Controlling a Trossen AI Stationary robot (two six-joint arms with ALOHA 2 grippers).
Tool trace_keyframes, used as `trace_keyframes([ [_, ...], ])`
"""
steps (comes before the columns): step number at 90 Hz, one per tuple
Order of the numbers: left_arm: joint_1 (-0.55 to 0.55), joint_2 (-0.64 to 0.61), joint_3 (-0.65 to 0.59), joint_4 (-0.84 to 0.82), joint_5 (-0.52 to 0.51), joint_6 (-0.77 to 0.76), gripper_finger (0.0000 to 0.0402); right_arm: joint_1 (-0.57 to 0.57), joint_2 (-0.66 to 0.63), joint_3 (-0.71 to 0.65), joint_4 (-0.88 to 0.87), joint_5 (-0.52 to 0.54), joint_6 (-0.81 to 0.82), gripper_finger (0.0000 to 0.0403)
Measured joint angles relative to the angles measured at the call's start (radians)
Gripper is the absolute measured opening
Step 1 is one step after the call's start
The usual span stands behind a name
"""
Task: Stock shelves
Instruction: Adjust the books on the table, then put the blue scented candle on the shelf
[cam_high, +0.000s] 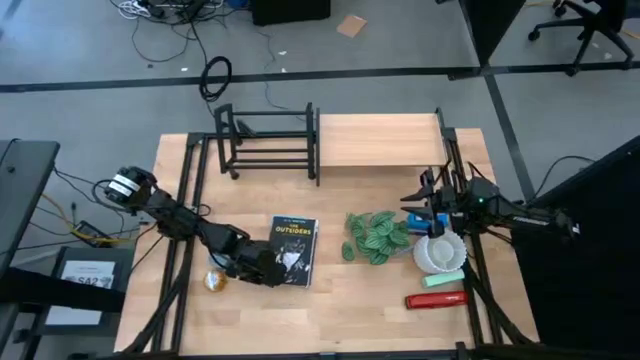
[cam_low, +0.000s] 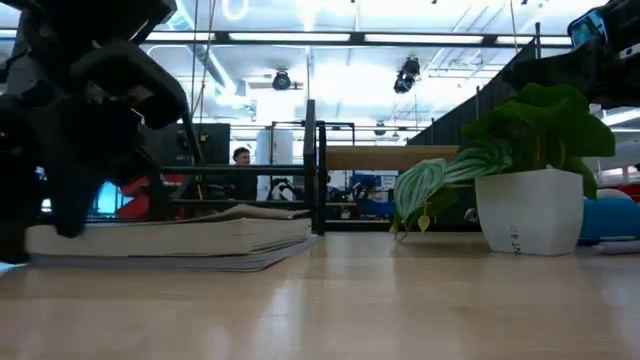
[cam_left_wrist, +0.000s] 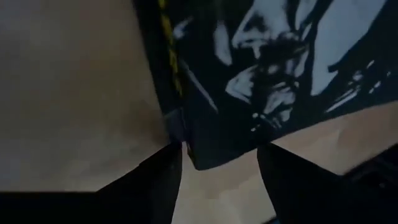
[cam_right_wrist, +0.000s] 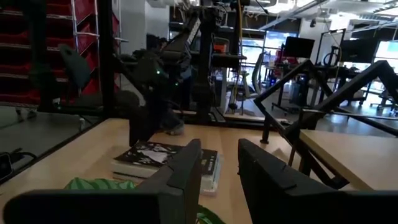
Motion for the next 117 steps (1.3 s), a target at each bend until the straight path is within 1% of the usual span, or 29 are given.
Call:
trace_keyframes([
  [14,0.01,0.014,0.004,-0.013,-0.009,-0.001,0.018,0.0,0.0,0.0,0.0,0.0,0.0,0.0077],
  [23,0.015,0.016,0.003,-0.015,-0.011,-0.001,0.016,0.0,0.0,0.0,0.0,0.0,0.0,0.0077],
  [32,0.015,0.016,0.005,-0.021,-0.019,-0.015,0.0113,0.0,0.0,0.0,0.0,0.0,0.0,0.0077],
  [45,0.016,0.021,0.034,-0.04,-0.056,-0.023,0.0024,0.0,0.0,0.0,0.0,0.0,0.0,0.0077],
  [51,0.018,0.018,0.067,-0.054,-0.063,-0.022,0.0008,0.0,0.0,0.0,0.0,0.0,0.0,0.0077],
  [56,0.017,0.013,0.112,-0.095,-0.061,0.003,0.0005,0.0,0.0,0.0,0.0,0.0,0.0,0.0077],
  [61,0.015,0.011,0.18,-0.187,-0.055,0.051,0.0002,0.0,0.0,0.0,0.0,0.0,0.0,0.0077],
  [82,0.016,0.006,0.547,-0.837,-0.039,0.317,0.0,0.0,0.0,0.0,0.0,0.0,0.0,0.0077],
  [88,0.013,0.006,0.631,-0.994,-0.035,0.346,0.0,0.0,0.0,0.0,0.0,0.0,0.0,0.0077],
  [94,0.005,0.001,0.673,-1.115,-0.005,0.342,0.0003,0.0,0.0,0.0,0.0,0.0,0.0,0.0077],
  [99,-0.009,-0.011,0.68,-1.139,0.036,0.339,0.0012,0.0,0.0,0.0,0.0,0.0,0.0,0.0077],
  [105,-0.038,-0.034,0.67,-1.132,0.074,0.301,0.0035,0.0,0.0,0.0,0.0,0.0,0.0,0.0077],
  [117,-0.107,-0.065,0.62,-1.143,0.114,0.193,0.0108,0.0,0.0,0.0,0.0,0.0,0.0,0.0077],
])
